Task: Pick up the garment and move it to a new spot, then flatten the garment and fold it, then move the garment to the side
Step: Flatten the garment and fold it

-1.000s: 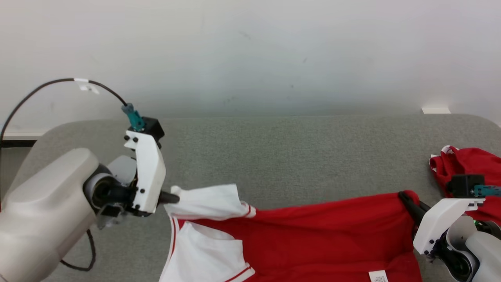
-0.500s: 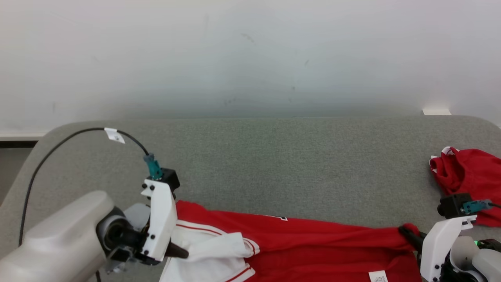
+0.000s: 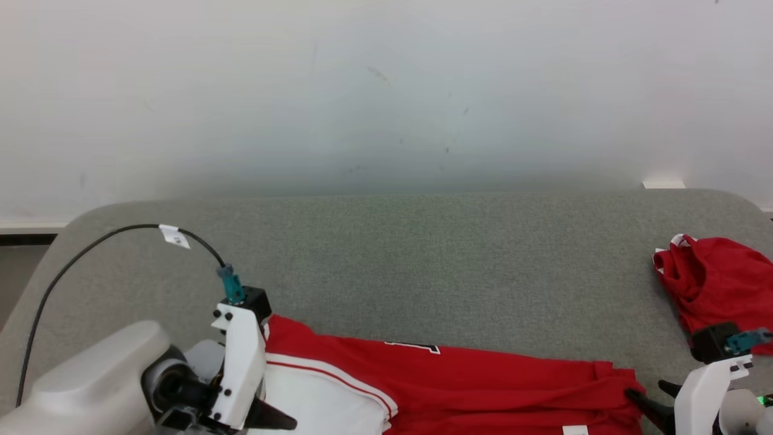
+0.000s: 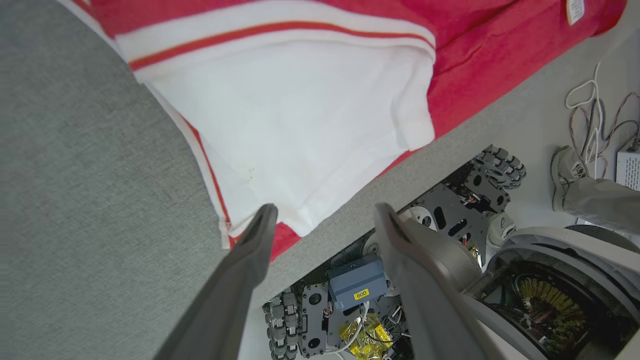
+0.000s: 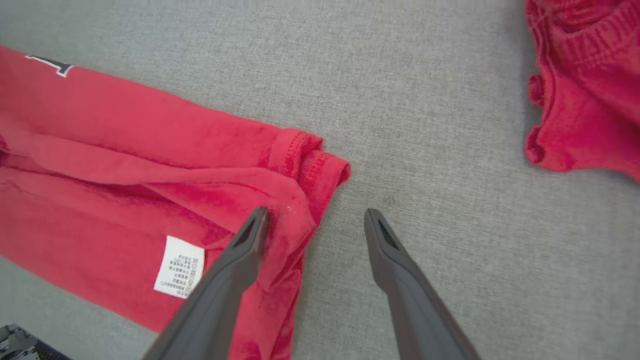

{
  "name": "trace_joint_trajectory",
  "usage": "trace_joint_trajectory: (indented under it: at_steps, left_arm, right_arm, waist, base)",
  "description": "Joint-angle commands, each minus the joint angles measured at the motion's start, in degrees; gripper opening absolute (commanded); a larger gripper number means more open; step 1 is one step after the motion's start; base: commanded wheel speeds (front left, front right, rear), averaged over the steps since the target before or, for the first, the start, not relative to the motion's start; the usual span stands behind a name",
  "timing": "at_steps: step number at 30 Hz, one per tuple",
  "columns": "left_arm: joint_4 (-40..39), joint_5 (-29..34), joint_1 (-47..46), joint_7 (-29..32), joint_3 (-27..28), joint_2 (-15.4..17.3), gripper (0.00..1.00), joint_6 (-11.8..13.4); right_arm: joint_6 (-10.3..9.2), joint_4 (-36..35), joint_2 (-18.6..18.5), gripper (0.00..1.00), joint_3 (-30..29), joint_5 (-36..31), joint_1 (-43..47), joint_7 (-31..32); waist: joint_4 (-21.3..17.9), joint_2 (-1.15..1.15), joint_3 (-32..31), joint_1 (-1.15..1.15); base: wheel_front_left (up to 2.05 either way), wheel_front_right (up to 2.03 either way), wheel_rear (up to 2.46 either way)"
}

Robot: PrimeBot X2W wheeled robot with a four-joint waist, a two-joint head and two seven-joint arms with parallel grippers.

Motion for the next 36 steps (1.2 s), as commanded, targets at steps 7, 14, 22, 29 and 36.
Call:
trace_joint_trajectory:
  at_steps: [7,14,22,29,36]
  left_arm:
    - [-2.68,5.15,-0.67,-10.14,2.70,2.00,1.00,0.00]
    - [-5.65,10.21,3.77,-31.80,9.12,4.21,1.00,3.42]
    - [-9.55,17.21,11.19,-53.64,14.10,6.67,1.00,15.04]
    - [-16.15,16.81,20.26,-66.16,19.71,5.89,1.00,24.31]
    - [-21.17,26.87,32.33,-67.26,32.75,-0.19,1.00,28.88]
  right_arm:
    - [-0.12,-5.68,-5.27,1.00,-2.04,2.04,-0.77,-5.49]
    - [-0.11,-9.81,-7.68,1.00,-8.66,-0.46,-0.95,-21.36]
    - [-0.12,-10.43,-4.66,1.00,-21.77,-6.79,4.94,-27.07]
    - [-0.12,-14.78,5.23,1.00,-45.12,-20.94,18.82,-27.01]
    - [-0.12,-22.56,16.68,1.00,-59.11,-32.84,31.73,-27.02]
  waist:
    - [0.50,-0.01,-1.59,0.01]
    - [0.30,-0.01,-2.44,0.01]
    - [0.85,-0.01,-2.89,0.01]
    - [1.37,-0.01,-2.54,0.01]
    - [1.57,-0.01,-2.02,0.01]
  base:
    - [0.00,0.00,0.00]
    - [0.00,0.00,0.00]
    - [0.00,0.00,0.00]
    - [0.00,0.00,0.00]
    - [0.00,0.00,0.00]
